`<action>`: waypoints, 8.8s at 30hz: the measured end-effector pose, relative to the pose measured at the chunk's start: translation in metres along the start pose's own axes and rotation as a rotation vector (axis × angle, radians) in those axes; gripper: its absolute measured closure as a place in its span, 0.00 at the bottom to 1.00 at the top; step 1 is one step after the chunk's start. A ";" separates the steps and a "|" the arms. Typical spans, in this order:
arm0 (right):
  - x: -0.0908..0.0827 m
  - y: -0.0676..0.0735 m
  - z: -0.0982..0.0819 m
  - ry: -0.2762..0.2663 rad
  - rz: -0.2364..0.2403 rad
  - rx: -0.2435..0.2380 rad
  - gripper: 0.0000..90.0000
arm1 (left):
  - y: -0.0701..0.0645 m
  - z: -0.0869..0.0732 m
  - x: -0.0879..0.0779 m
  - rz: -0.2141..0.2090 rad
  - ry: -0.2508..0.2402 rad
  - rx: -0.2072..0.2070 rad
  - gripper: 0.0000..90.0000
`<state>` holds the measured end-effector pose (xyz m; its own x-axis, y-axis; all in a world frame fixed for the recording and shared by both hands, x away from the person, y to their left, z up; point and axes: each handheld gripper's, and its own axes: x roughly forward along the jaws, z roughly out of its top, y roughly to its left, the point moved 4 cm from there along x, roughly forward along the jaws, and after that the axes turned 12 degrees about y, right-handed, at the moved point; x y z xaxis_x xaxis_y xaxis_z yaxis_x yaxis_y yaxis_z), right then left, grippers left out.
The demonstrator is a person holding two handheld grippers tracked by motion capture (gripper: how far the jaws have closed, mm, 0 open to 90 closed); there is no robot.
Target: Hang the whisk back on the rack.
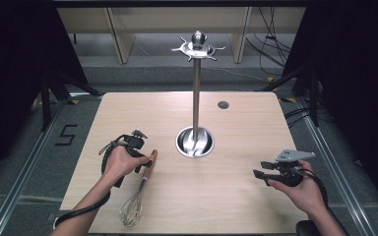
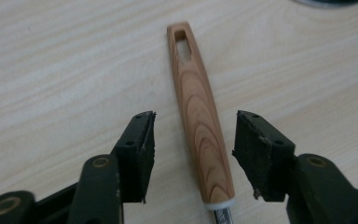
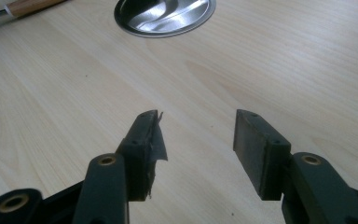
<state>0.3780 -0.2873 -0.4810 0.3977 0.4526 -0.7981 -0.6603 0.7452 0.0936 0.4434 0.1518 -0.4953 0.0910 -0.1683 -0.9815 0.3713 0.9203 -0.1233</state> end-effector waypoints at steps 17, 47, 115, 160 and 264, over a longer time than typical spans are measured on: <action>0.002 -0.003 0.002 0.002 -0.008 -0.016 0.57 | -0.014 -0.005 0.020 0.022 0.192 0.031 0.68; 0.001 -0.003 0.002 0.000 -0.012 -0.017 0.57 | -0.006 -0.008 -0.013 -0.075 -0.078 0.033 0.76; 0.001 -0.003 0.002 -0.005 -0.021 -0.017 0.57 | -0.083 -0.008 -0.128 -0.119 -1.063 0.240 0.76; 0.001 -0.003 0.002 -0.011 -0.010 0.005 0.57 | -0.111 0.012 -0.166 -0.076 -1.205 0.183 0.76; 0.001 -0.004 0.002 -0.014 -0.016 -0.003 0.57 | -0.133 0.064 -0.179 0.015 -1.131 0.201 0.75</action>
<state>0.3819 -0.2889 -0.4808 0.4174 0.4474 -0.7909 -0.6554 0.7512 0.0791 0.4368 0.0374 -0.2941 0.8367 -0.4726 -0.2767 0.4950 0.8688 0.0126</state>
